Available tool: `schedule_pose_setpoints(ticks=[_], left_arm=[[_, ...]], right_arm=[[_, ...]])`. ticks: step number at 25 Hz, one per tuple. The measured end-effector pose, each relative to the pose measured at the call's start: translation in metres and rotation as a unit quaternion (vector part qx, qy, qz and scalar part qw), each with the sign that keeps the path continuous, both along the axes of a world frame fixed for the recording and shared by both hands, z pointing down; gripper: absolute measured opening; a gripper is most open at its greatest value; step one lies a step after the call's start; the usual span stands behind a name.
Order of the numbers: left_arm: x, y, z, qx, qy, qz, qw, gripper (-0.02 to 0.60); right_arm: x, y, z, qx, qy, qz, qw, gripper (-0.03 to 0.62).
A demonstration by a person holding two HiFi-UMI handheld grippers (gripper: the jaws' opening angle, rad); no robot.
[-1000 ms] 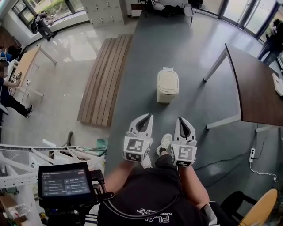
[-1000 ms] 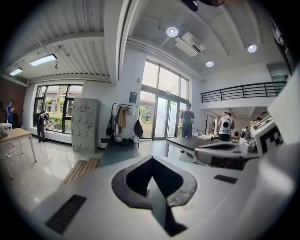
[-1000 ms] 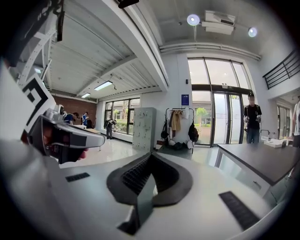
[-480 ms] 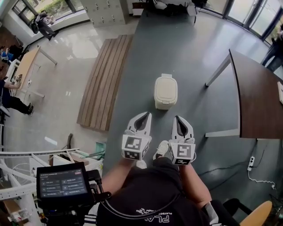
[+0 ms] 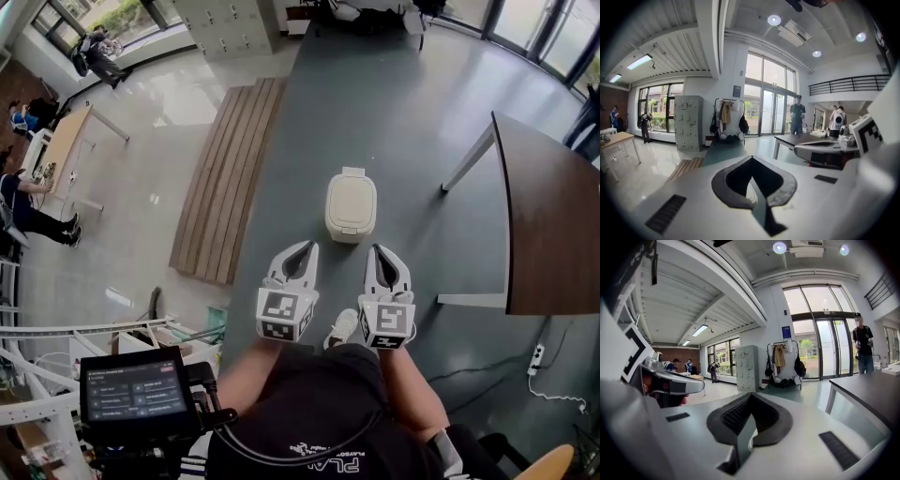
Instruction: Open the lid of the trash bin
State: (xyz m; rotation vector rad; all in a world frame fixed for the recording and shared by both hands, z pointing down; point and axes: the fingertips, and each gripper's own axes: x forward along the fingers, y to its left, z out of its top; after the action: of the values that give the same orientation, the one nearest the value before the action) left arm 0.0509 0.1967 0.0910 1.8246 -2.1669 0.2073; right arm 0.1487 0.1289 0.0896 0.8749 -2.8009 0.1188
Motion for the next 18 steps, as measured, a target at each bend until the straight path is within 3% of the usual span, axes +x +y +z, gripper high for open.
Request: schedule_pose_setpoints(ticks=[15, 18], left_arm=[[0.006, -0.004, -0.004, 0.003, 0.011, -0.004, 0.9999, 0.000], [-0.008, -0.025, -0.005, 0.005, 0.011, 0.001, 0.9999, 0.000]], right_arm=[[0.006, -0.008, -0.005, 0.013, 0.026, 0.000, 1.000, -0.005], [-0.007, -0.025, -0.007, 0.017, 0.032, 0.004, 0.999, -0.005]])
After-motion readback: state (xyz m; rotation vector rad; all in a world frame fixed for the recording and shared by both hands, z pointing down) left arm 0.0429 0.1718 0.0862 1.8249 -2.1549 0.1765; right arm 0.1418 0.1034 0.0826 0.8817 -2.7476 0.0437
